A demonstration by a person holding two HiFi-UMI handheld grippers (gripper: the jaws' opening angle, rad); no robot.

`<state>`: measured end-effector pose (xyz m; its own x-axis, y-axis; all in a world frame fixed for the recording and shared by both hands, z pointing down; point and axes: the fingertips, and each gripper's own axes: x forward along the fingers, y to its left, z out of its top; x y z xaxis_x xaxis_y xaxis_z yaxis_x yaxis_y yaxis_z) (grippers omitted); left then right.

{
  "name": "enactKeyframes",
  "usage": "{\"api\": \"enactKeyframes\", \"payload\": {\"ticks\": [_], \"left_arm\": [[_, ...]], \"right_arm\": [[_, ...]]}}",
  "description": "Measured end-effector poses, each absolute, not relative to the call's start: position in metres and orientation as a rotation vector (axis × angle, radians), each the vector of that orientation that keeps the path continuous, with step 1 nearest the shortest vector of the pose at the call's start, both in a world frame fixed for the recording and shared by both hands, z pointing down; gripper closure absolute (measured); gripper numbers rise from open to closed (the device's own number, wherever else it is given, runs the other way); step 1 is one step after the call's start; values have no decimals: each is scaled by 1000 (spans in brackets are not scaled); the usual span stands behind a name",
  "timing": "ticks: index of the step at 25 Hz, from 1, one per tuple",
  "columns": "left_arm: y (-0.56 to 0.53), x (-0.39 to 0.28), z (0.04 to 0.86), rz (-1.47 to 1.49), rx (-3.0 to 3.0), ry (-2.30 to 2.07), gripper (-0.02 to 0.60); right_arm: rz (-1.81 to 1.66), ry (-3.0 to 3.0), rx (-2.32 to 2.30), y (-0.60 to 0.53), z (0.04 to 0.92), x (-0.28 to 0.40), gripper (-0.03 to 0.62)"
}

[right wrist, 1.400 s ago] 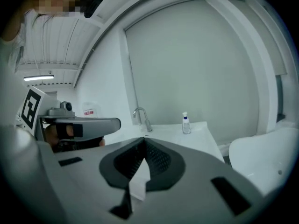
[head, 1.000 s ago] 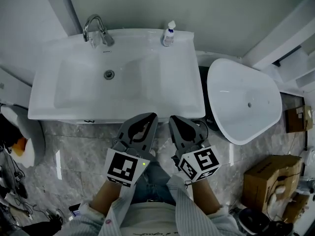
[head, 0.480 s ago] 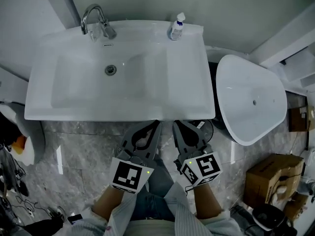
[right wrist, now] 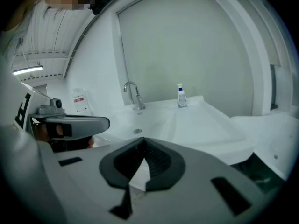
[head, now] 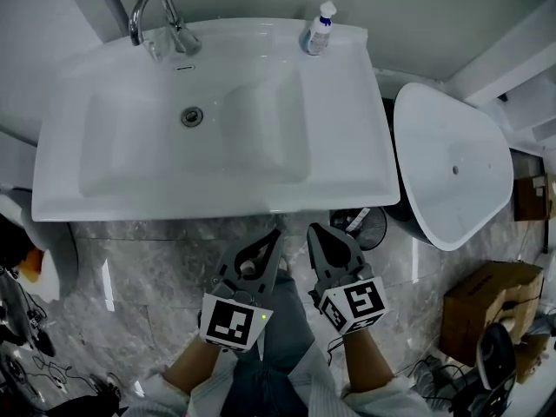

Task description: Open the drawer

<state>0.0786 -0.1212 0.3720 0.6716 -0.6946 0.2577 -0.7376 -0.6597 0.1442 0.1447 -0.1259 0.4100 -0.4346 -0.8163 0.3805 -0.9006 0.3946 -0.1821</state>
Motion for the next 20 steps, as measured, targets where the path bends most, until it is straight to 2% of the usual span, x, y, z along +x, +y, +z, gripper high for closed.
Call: {"api": "enactKeyframes", "payload": {"ticks": [20], "left_arm": [[-124, 74, 503, 327, 2591, -1182, 566]], "right_arm": [[628, -2325, 1554, -130, 548, 138, 583]]}}
